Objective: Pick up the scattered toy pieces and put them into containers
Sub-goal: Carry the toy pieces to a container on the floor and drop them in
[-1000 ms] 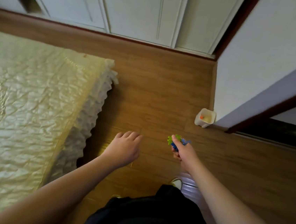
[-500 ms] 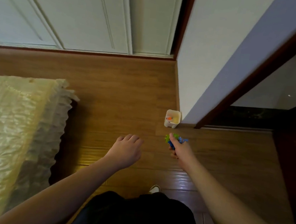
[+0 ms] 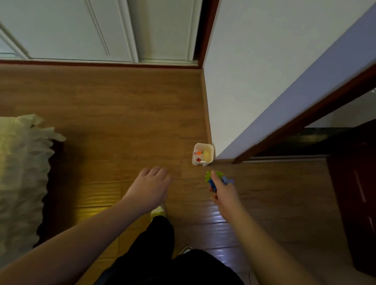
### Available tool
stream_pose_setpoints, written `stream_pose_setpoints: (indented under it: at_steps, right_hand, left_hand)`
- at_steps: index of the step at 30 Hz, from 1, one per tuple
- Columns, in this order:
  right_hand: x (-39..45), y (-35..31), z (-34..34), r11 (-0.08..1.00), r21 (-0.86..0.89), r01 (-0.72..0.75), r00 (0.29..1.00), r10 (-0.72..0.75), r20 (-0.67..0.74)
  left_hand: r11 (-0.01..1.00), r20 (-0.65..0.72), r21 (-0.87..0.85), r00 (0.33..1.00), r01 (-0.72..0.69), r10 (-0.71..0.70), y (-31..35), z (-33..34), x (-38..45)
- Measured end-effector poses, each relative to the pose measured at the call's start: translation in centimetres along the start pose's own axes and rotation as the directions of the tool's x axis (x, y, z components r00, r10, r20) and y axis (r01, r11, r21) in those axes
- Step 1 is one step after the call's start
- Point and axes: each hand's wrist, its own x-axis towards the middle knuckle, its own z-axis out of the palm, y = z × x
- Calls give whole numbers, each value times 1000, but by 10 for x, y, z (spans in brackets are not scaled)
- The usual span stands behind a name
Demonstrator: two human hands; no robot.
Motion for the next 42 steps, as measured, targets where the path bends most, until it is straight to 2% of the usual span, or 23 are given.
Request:
stream_pose_setpoints:
  at_steps: [5, 10, 13, 16, 22, 26, 31, 37, 42]
  right_hand:
    - [64, -25, 12, 1000, -3, -16, 998, 16, -56]
    - [145, -25, 19, 995, -95, 11, 991, -24, -134]
    - [209, -9, 21, 989, -132, -66, 984, 42, -175]
    - [276, 10, 22, 983, -140, -121, 977, 93, -191]
    - [416, 60, 9, 976, -152, -158, 970, 125, -207]
    - [495, 100, 6, 957, -231, -173, 975, 133, -179]
    - [574, 136, 11, 939, -305, -162, 970, 94, -226]
    - [653, 159, 30, 948, -188, -257, 948, 209, -242]
    - [672, 160, 32, 955, -43, -293, 926, 273, -261]
  left_hand:
    - [1000, -11, -4, 1000, -13, 13, -40, -9, 60]
    - [999, -5, -31, 1000, -28, 28, -61, 8, 127]
    - [991, -32, -128, 999, 33, -37, -68, 30, 176]
    - [987, -74, -155, 996, 43, -55, -69, 60, 225]
    - [991, -41, -129, 999, 19, -24, -88, 142, 313]
    - [994, -71, -113, 997, 8, -17, -93, 198, 348]
    - [993, -113, -120, 993, 5, -19, -91, 255, 368]
    - [992, -115, -118, 992, 43, -57, -101, 305, 374]
    - [991, -124, -114, 988, 75, -89, -110, 306, 379]
